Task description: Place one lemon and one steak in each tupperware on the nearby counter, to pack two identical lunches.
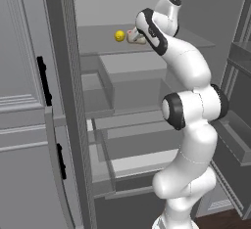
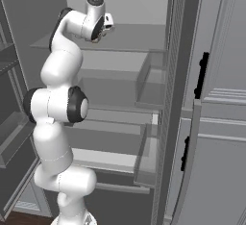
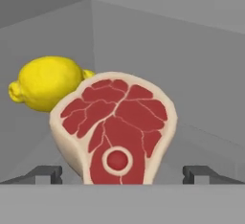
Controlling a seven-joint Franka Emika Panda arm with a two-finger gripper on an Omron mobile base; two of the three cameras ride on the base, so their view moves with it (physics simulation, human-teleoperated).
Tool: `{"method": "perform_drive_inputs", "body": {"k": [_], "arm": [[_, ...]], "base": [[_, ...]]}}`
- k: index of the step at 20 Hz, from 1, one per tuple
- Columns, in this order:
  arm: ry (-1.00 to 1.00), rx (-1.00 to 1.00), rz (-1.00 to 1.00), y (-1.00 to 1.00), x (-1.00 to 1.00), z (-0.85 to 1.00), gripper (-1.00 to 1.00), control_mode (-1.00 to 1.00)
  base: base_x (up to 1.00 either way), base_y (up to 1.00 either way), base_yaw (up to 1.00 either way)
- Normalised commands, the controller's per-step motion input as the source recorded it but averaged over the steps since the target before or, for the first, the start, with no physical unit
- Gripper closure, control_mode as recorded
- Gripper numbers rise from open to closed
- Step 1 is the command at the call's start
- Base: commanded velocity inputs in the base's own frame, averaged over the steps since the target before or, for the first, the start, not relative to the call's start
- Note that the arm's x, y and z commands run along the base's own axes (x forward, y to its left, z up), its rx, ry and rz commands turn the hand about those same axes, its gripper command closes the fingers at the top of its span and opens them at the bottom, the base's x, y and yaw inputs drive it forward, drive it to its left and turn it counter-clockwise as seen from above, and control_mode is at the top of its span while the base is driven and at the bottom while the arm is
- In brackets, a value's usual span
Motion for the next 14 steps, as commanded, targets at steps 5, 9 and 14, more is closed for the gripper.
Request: {"method": "perform_drive_inputs", "body": {"k": [5,9,14], "arm": [[0.0,0.0,0.0,0.0,0.0,-0.09,1.0,-1.0],[0.0,0.0,0.0,0.0,0.0,-0.03,1.0,-1.0],[0.01,0.0,0.0,0.0,-0.01,-0.01,1.0,-1.0]], "base": [[0.0,0.0,0.0],[0.0,0.0,0.0],[0.0,0.0,0.0]]}}
